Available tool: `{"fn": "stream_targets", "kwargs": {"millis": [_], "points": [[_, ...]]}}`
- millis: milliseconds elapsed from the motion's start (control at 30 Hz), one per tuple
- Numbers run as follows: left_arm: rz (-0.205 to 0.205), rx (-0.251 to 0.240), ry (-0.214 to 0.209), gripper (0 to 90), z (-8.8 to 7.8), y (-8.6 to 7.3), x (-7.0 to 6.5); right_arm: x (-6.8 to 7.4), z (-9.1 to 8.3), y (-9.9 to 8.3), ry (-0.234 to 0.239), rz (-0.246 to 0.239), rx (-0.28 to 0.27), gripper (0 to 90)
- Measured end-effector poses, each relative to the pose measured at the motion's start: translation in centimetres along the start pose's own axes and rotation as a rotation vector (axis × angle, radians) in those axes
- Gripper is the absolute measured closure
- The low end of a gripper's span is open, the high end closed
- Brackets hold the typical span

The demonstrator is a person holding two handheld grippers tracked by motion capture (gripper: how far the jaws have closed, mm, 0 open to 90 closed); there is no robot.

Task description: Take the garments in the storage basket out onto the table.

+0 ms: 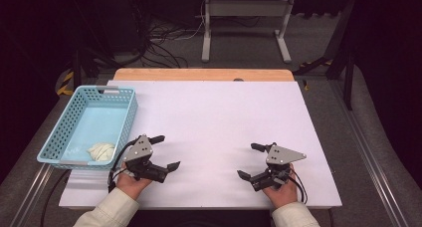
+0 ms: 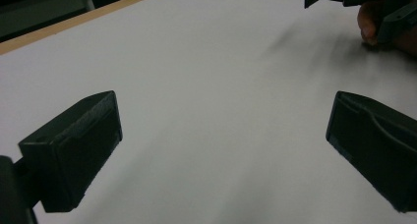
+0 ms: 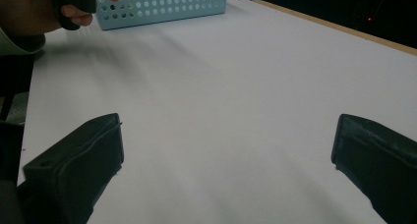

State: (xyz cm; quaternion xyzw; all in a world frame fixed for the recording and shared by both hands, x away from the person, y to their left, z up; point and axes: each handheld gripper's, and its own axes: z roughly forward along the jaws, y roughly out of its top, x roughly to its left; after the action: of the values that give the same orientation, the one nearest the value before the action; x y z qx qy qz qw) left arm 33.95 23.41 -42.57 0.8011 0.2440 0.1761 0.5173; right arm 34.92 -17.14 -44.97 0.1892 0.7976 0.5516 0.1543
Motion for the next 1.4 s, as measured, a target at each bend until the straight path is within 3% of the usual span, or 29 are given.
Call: {"fn": "stream_targets", "kwargs": {"millis": [533,1400], "points": [[0.047,0.030,-0.001,1.3,-0.7,1.6,-0.2,0.1,0.2,0.0,0.013,-0.003,0.010,0.0],[0.050,0.031,0.001,1.5,-2.2,3.5,0.8,0.1,0.2,0.0,0.022,-0.005,0.011,0.0]]}}
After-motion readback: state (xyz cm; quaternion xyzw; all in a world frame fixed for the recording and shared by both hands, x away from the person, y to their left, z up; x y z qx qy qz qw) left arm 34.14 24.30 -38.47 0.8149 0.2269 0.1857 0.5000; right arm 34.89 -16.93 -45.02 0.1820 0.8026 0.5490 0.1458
